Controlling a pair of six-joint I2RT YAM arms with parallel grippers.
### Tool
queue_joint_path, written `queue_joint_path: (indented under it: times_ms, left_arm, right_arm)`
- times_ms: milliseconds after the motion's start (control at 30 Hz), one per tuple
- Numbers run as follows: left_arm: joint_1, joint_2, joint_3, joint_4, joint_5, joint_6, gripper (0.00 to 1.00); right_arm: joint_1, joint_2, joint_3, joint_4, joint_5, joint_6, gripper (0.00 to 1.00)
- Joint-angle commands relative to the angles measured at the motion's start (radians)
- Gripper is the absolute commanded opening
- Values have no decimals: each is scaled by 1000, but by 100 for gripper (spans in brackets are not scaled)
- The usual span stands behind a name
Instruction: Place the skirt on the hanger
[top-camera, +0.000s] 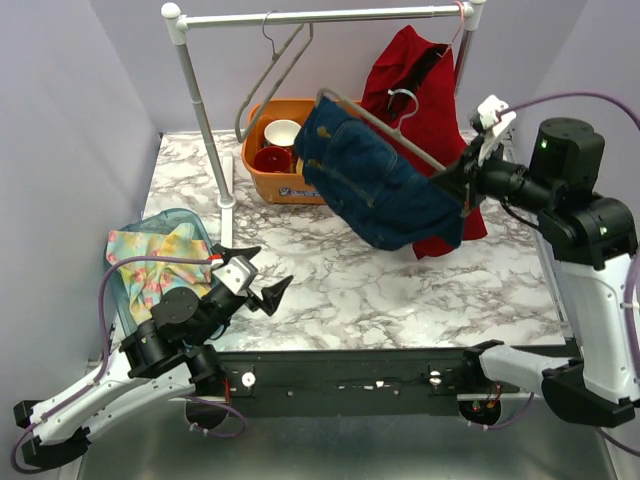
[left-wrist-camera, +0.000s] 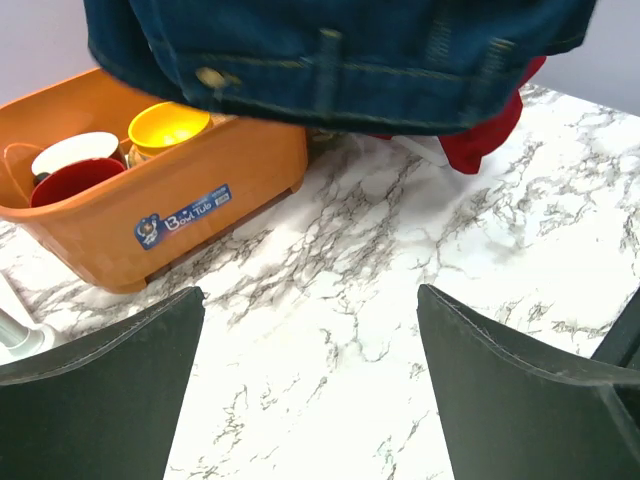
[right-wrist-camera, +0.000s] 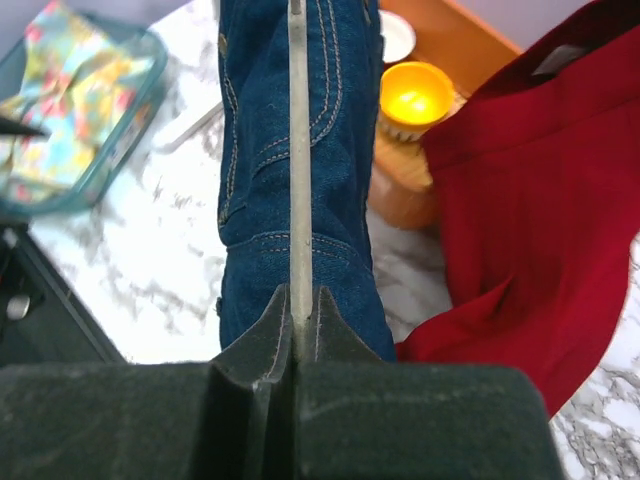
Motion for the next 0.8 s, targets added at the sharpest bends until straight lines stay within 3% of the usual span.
queue_joint_path:
  times_ms: [0, 367, 767]
  left_arm:
    - [2, -14, 5, -12, -7, -9, 99]
    - [9, -28, -4, -9, 4, -6, 99]
    - [29, -28, -13, -1, 13, -1, 99]
  right_arm:
    - [-5, 60, 95, 198, 145, 160, 1]
    - [-4, 304, 360, 298, 281, 350, 1]
    - [-4, 528, 517, 383, 354, 398, 1]
